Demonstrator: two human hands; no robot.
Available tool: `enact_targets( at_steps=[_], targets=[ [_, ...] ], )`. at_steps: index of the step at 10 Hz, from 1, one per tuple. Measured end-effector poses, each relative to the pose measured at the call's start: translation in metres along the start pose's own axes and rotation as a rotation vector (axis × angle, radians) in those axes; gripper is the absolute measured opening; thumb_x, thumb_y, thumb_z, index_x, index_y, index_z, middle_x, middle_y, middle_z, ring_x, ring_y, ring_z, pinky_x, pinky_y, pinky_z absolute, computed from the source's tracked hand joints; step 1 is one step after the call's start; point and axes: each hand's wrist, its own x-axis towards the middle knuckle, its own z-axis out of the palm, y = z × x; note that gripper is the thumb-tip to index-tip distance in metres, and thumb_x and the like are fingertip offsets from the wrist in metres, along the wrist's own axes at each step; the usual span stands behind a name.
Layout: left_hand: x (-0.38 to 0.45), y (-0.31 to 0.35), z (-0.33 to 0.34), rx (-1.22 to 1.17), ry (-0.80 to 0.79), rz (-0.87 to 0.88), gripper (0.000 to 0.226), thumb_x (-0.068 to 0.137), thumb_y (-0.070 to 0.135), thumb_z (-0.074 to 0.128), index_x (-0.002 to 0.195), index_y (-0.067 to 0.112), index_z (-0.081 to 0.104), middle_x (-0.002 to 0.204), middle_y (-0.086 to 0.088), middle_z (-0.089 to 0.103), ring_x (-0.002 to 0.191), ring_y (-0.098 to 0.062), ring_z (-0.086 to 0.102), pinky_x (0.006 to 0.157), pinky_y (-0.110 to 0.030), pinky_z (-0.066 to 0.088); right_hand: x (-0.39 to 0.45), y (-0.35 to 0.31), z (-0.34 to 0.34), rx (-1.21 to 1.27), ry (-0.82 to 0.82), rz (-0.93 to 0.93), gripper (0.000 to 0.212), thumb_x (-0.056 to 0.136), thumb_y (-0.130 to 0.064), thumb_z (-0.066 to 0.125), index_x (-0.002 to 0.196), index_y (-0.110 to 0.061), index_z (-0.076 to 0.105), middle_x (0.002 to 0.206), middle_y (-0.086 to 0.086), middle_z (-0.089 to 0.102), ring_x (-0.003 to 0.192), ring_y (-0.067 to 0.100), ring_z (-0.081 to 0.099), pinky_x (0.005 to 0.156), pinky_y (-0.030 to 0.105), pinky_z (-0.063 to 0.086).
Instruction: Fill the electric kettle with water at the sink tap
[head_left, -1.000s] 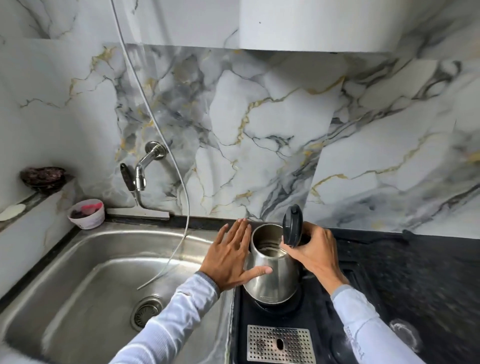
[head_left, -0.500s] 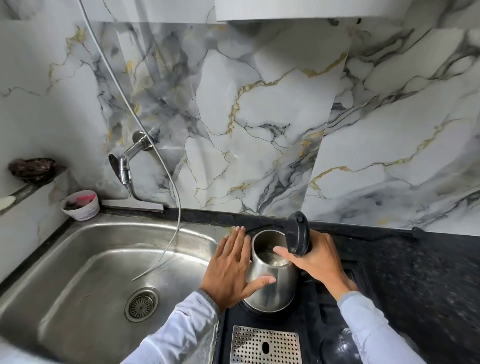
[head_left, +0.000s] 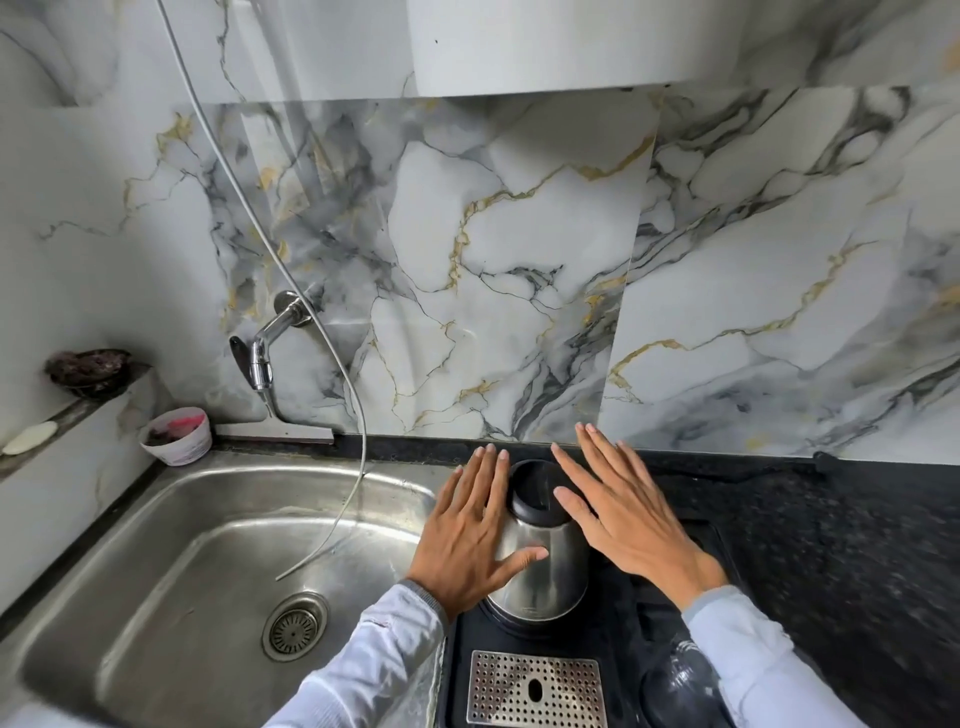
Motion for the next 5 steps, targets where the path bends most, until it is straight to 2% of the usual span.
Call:
enact_targets(
  at_steps=[1,2,3,4,5],
  targets=[
    [0.0017,0.0032,-0.0041,-0.003,0.063,0.044,0.089,0.098,0.069,0.026,0.156,0.004,0.009,0.167,-0.015,0.01,0.155,-0.024,0.005,0.127,-0.046,0.019,0.001,-0.0056,-0.0043,-0.085,-0.032,0.0,0.084,0.095,-0.064,-0.009,0.169,-0.027,0.008,0.178,0.004,-0.007,0.162,0.013,-0.018,0.132,0.041,-0.014],
    [0.0032,0.0023,-0.0071,0.031,0.07,0.047,0.073,0.104,0.055,0.022,0.155,0.002,0.018,0.165,-0.016,0.017,0.154,-0.025,0.013,0.123,-0.048,0.028,0.0019,-0.0082,-0.0054,-0.121,-0.043,-0.009,0.087,0.094,-0.062,-0.013,0.169,-0.023,0.006,0.178,0.004,-0.005,0.159,0.012,-0.021,0.131,0.043,-0.017],
    [0.002,0.0043,-0.0062,0.033,0.07,0.042,0.068,0.104,0.048,0.022,0.152,0.0,0.026,0.163,-0.018,0.023,0.152,-0.027,0.02,0.119,-0.048,0.035,0.0045,-0.0102,-0.0064,-0.152,-0.065,-0.021,0.09,0.092,-0.061,-0.016,0.169,-0.018,0.003,0.178,0.004,-0.006,0.156,0.011,-0.025,0.128,0.042,-0.022],
    [-0.0003,0.0068,-0.0031,0.005,0.061,0.022,0.068,0.105,0.048,0.02,0.153,0.0,0.023,0.163,-0.017,0.019,0.152,-0.026,0.017,0.12,-0.047,0.033,0.0045,-0.0104,-0.0069,-0.157,-0.079,-0.035,0.089,0.094,-0.06,-0.014,0.169,-0.016,0.002,0.177,0.006,-0.005,0.161,0.015,-0.018,0.128,0.042,-0.023],
    [0.0,0.0086,-0.009,0.007,0.045,0.009,0.069,0.104,0.05,0.02,0.154,0.002,0.021,0.164,-0.016,0.018,0.153,-0.026,0.015,0.12,-0.047,0.033,0.0016,-0.013,-0.0118,-0.137,0.047,-0.05,0.079,0.103,-0.056,0.008,0.166,-0.01,0.021,0.175,0.015,0.015,0.164,0.029,0.011,0.129,0.045,-0.005]
  ],
)
